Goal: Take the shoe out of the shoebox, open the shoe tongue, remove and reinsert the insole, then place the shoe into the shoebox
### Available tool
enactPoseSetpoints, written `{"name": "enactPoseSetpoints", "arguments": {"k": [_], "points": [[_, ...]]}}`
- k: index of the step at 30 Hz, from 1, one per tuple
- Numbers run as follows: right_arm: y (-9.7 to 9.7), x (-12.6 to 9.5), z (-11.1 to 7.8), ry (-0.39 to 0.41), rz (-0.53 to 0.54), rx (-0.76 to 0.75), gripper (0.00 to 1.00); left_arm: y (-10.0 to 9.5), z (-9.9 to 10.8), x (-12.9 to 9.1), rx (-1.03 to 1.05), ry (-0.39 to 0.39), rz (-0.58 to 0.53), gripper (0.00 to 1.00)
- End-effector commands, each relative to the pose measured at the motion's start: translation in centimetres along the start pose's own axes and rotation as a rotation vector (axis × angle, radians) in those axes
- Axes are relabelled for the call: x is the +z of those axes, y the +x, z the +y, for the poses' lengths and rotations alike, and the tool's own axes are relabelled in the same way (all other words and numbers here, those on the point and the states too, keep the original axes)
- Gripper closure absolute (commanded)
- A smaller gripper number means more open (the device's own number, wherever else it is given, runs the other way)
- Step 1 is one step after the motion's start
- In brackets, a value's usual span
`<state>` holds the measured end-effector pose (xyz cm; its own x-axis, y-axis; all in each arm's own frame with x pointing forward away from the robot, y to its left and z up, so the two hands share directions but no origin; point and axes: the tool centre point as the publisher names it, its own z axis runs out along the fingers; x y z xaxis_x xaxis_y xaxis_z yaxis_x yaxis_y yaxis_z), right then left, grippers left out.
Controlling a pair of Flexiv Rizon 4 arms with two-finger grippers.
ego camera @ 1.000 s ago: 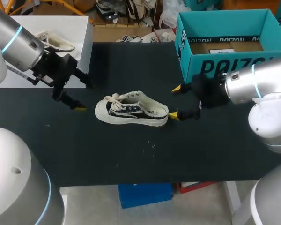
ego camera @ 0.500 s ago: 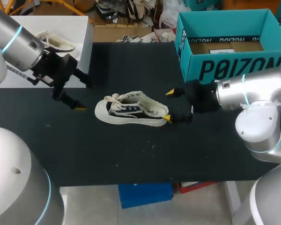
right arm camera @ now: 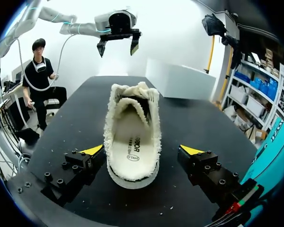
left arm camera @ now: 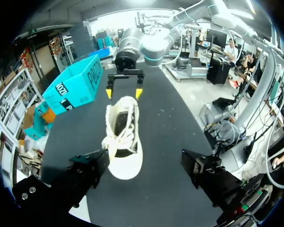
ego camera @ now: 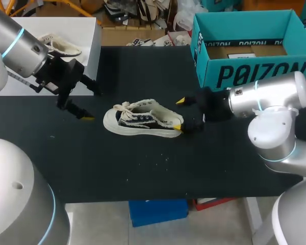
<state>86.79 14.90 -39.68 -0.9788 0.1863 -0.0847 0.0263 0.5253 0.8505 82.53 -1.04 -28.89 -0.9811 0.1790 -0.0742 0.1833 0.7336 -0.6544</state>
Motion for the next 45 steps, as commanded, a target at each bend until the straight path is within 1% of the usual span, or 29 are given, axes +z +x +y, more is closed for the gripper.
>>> {"name": "enactPoseSetpoints", "arguments": {"k": [1,16,24,35,36,37,38,45], "points": [[0.0,0.7,-0.4,0.0,-0.004,0.009,0.0,0.0,0.1,0.1,0.003,0.001,-0.004,0.0],[1.0,1.8,-1.4,-0.002,-0.003,0.041,0.0,0.0,0.1,0.1,0.003,0.001,-0.004,0.0],[1.0,2.6,-1.8,-0.007,0.0,0.051,0.0,0.0,0.1,0.1,0.003,0.001,-0.004,0.0],[1.0,3.2,-2.1,-0.003,0.016,0.061,0.0,0.0,0.1,0.1,0.003,0.001,-0.004,0.0],[1.0,3.3,-2.2,0.0,0.022,0.062,0.24,0.0,0.1,0.1,0.003,0.001,-0.004,0.0],[1.1,3.3,-2.2,0.017,0.026,0.064,0.68,0.0,0.1,0.1,0.003,0.001,-0.004,0.0],[1.1,3.3,-2.2,0.016,0.036,0.067,1.0,0.0,0.1,0.1,0.003,0.001,-0.004,0.0],[1.1,3.3,-2.2,0.016,0.036,0.067,1.0,0.0,0.1,0.1,0.003,0.001,-0.004,0.0]]}}
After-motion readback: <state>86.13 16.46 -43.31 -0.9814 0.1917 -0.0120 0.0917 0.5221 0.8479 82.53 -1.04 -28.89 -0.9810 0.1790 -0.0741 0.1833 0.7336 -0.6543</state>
